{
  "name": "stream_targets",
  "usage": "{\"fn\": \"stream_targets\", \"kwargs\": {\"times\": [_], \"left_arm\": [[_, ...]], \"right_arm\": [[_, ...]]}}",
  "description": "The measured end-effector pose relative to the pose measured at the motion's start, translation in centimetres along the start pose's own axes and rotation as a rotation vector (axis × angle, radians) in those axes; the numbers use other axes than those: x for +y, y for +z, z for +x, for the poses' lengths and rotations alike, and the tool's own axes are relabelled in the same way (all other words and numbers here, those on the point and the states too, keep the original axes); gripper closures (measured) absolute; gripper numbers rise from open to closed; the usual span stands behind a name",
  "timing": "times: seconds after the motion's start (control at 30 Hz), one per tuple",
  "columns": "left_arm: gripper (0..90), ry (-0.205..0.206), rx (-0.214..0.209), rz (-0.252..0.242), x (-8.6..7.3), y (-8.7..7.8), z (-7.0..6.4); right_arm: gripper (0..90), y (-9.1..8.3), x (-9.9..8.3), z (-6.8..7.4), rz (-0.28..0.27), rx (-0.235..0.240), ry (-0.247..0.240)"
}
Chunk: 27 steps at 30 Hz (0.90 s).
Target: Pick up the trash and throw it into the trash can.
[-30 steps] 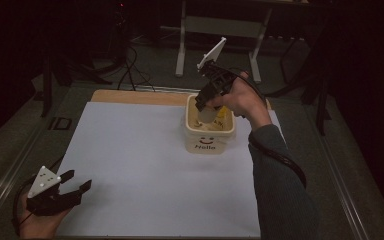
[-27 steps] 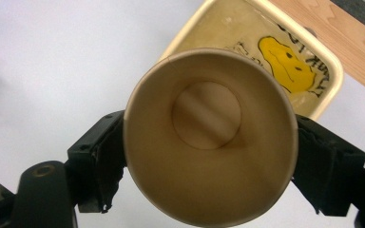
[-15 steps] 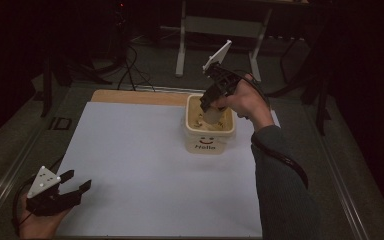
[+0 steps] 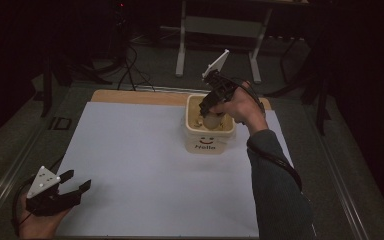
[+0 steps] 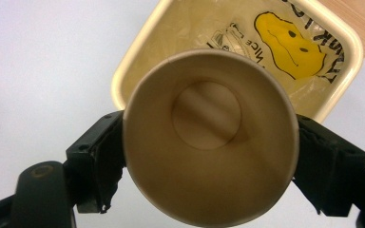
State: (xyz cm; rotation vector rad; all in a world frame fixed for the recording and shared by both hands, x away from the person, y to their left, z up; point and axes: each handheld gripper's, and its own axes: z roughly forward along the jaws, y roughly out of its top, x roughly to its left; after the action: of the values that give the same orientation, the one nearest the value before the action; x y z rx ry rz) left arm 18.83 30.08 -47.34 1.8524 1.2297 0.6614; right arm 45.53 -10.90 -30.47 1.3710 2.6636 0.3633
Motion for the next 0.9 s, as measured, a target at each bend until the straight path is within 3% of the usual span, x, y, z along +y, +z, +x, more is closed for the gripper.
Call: {"fn": "stream_targets", "kwargs": {"times": [0.3,0.9], "left_arm": [[33.5,0.002,0.002,0.000,-0.01,-0.09,0.03],[33.4,-0.003,0.010,-0.003,-0.22,-0.40,0.11]], "right_arm": [[13.5,0.63,-0.04,-0.24,-0.018,0.015,0.025],[13.1,0.27,-1.01,-0.21,-0.062,0.037,-0.021]]}}
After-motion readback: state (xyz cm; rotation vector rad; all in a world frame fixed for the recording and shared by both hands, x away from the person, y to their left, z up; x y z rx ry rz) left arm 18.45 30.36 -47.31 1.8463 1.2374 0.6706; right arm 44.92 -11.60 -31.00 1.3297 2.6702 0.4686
